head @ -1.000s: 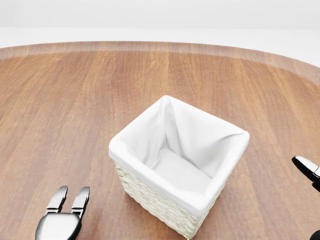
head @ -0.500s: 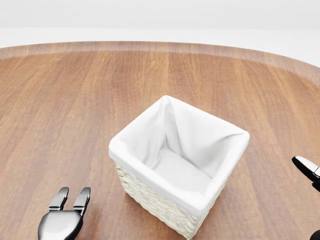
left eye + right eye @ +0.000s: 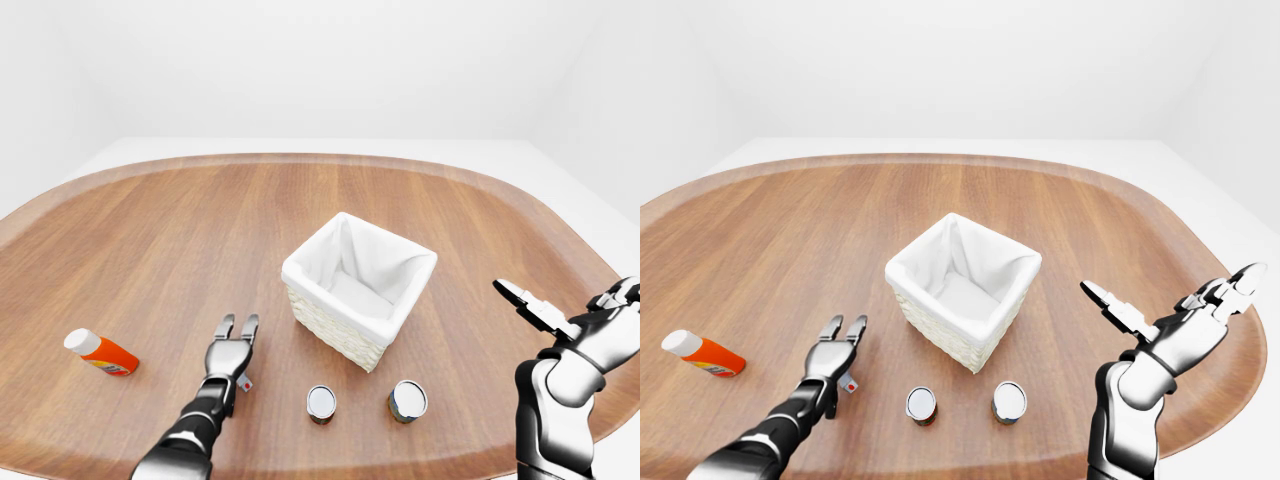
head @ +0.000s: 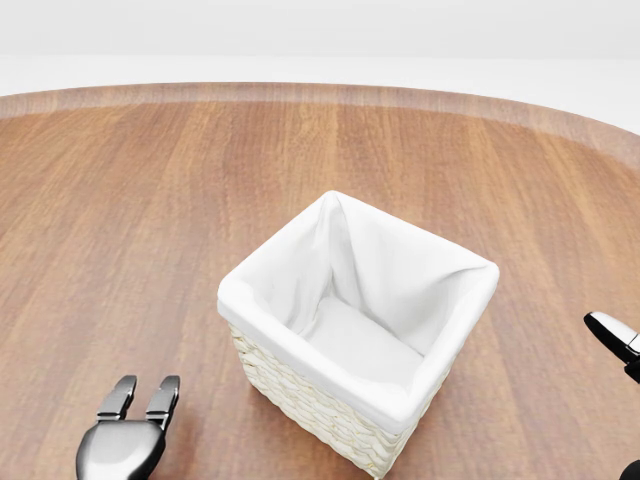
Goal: Pick up the alphabet soup and the cream cheese box, and put them in the basket.
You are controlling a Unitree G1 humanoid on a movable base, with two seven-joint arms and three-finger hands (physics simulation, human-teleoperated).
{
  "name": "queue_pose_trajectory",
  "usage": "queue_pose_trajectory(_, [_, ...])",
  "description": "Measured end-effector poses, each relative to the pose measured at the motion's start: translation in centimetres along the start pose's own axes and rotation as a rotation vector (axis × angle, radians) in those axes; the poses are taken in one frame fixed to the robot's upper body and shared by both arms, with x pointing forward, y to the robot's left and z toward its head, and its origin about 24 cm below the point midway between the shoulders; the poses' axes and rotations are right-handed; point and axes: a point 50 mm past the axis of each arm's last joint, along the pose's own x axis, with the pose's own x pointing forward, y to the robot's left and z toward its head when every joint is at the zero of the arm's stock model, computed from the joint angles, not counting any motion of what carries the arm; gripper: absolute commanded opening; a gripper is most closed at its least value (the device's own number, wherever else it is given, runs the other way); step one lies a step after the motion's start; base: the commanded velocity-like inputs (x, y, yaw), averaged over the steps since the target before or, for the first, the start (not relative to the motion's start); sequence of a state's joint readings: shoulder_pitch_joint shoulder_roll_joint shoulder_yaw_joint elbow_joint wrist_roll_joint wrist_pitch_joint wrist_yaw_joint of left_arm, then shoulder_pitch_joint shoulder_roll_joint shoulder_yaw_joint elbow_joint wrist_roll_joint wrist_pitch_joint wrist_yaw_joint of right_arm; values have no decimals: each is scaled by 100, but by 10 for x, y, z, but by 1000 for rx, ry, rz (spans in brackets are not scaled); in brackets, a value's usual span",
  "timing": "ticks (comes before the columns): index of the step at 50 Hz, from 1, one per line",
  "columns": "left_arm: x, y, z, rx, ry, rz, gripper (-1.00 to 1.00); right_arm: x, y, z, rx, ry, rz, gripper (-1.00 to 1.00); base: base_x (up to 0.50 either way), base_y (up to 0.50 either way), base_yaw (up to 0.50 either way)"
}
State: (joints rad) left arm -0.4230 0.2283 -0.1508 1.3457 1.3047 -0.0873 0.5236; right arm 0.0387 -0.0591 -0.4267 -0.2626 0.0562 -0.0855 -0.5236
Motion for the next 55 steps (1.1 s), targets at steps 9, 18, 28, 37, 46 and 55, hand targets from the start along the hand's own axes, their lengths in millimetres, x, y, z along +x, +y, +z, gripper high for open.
queue_pose_trajectory(9, [-1, -1, -1, -7, 6, -3, -100, 0, 0, 0, 0, 0, 0, 100, 0, 0, 0])
queue_pose_trajectory(18, [2, 4, -1, -4, 5, 12, -100, 0, 0, 0, 0, 0, 0, 100, 0, 0, 0])
queue_pose_trajectory(28, [5, 9, -3, -5, 9, 28, -100, 0, 0, 0, 0, 0, 0, 100, 0, 0, 0])
queue_pose_trajectory(37, [5, 10, -3, -5, 9, 31, -100, 0, 0, 0, 0, 0, 0, 100, 0, 0, 0])
queue_pose_trajectory(46, [5, 10, -4, -8, 9, 36, -100, 0, 0, 0, 0, 0, 0, 100, 0, 0, 0])
queue_pose_trajectory(55, [3, 10, -6, -13, 12, 50, -100, 0, 0, 0, -1, 0, 0, 100, 0, 0, 0])
